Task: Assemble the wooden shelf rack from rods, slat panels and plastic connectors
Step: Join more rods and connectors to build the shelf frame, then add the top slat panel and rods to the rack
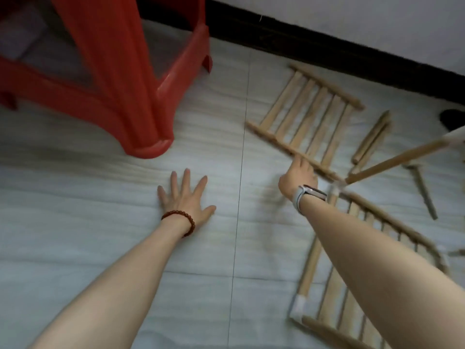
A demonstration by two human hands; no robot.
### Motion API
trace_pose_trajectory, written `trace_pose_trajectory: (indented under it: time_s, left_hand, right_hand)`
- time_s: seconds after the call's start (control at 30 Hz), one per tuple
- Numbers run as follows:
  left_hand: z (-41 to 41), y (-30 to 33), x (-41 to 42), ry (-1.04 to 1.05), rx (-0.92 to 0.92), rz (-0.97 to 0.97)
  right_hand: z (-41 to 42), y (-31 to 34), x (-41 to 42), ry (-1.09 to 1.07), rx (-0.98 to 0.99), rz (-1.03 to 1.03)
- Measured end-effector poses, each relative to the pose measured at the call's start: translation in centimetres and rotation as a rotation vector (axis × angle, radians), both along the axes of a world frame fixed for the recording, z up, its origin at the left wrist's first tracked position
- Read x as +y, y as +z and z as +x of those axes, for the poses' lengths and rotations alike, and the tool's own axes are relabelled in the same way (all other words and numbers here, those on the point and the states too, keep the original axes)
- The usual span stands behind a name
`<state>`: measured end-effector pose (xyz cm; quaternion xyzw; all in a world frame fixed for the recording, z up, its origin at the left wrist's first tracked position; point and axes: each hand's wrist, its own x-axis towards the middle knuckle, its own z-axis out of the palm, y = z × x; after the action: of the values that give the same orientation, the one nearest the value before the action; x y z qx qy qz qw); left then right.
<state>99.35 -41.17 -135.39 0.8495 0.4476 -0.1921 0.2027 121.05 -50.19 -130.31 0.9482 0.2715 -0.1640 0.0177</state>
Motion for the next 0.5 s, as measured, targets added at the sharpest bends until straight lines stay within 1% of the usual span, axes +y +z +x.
trace_pose_trajectory:
  time_s: [0.13, 0.23, 0.37, 0.5]
  left_hand:
    - [0.6, -2.6, -0.8, 0.012, -0.014, 0.070]
    - [0.9, -2.9, -0.7, 0.013, -0.011, 0.083]
    - [0.7, -3.0, -0.6, 0.011, 0.018, 0.067]
    - [0.7, -2.9, -0.1, 0.007, 0.045, 0.004]
  right_hand:
    - [4.1, -3.0, 1.6, 0.042, 0.009, -0.031]
    - [5.9, -4.1, 2.9, 0.052, -0.009, 0.037]
    - [6.1, -4.8, 3.3, 0.106, -0.026, 0.056]
    - [5.0, -4.9, 3.6, 0.216, -0.004, 0.153]
